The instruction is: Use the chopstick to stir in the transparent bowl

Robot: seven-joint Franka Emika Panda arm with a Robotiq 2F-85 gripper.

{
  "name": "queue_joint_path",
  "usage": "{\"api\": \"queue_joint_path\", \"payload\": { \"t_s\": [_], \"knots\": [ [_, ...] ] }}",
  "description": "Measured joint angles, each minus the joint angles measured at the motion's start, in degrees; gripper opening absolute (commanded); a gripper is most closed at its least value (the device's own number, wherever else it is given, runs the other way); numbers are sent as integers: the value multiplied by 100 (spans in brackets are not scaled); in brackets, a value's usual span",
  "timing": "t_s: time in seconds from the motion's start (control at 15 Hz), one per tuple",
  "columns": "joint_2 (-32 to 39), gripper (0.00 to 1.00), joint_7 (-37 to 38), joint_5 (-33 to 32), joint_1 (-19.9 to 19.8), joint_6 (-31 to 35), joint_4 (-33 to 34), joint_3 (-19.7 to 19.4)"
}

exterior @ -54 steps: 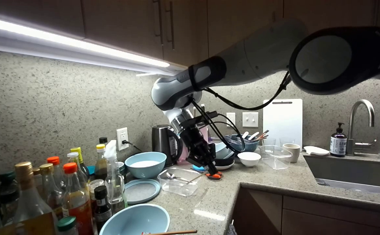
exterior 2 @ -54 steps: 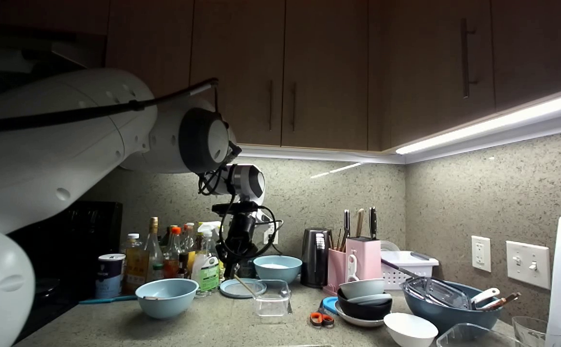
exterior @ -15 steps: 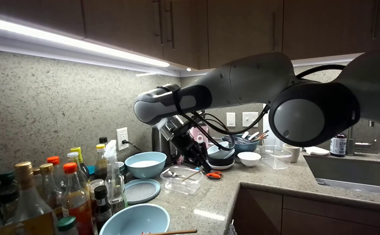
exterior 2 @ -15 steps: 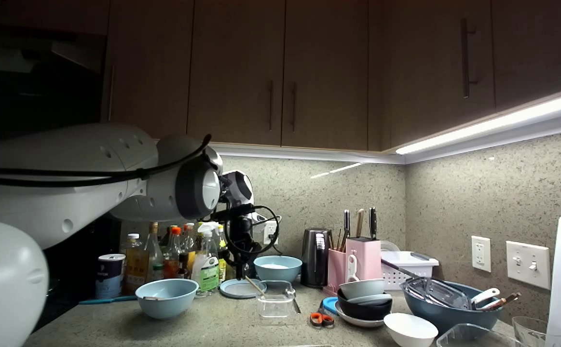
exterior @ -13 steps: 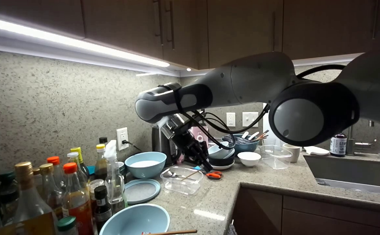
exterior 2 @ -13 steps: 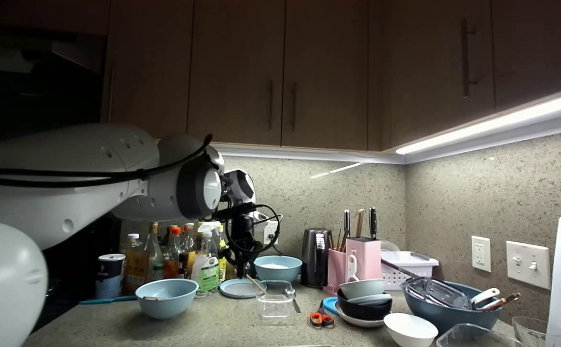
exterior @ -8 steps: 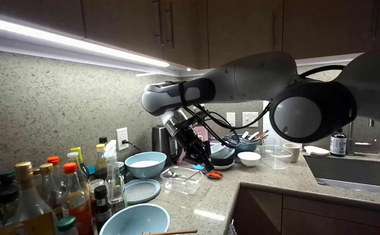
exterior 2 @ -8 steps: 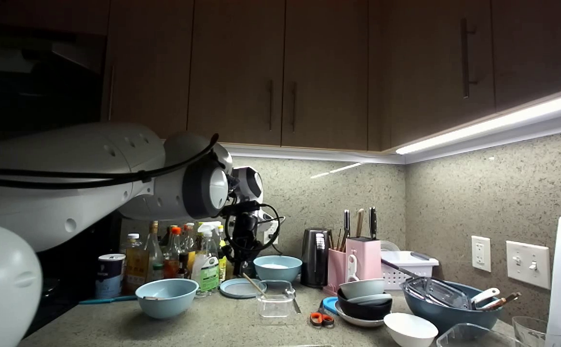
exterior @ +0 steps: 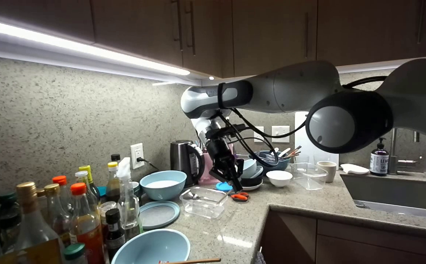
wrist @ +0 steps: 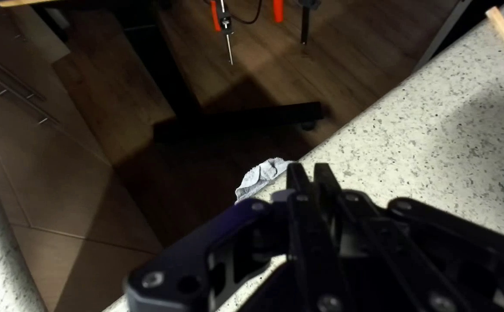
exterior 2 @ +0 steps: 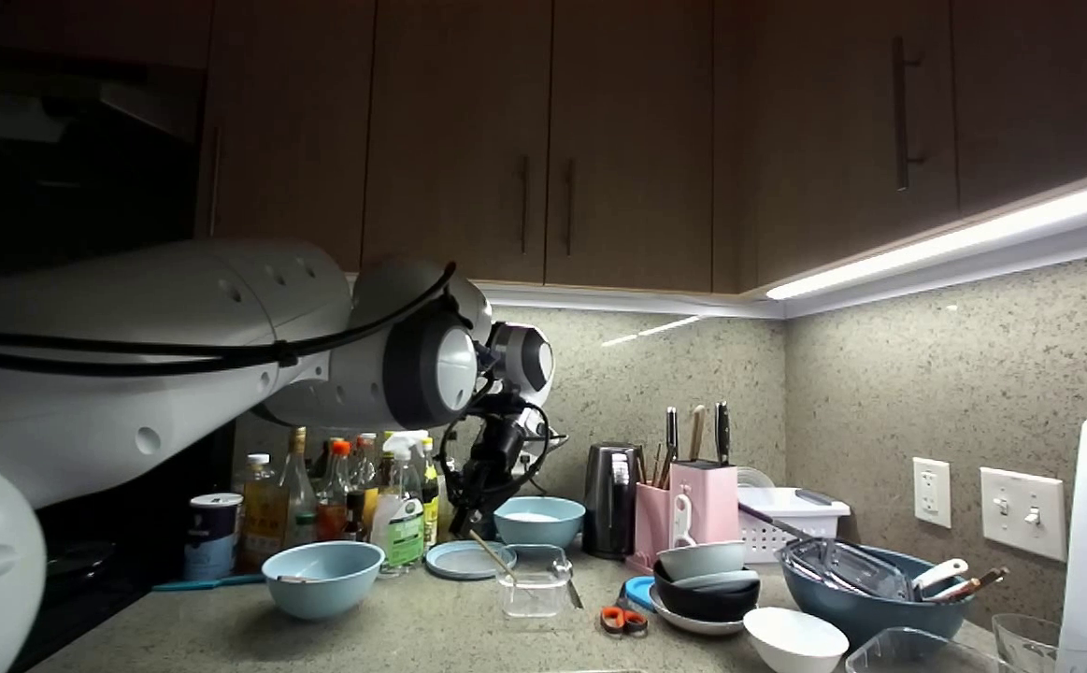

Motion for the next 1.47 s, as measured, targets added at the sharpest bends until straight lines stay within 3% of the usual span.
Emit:
{"api": "queue_joint_path", "payload": {
  "t_s": [0.4,0.73,1.27,1.47],
  "knots": [
    [1,2,180,340,-309,152,24,1],
    [60,2,-121,212,-148,174,134,1],
    [87,2,-1726,-1049,530,201,214,-107],
    [141,2,-2275,-1666,798,572,275,-247]
  ]
}}
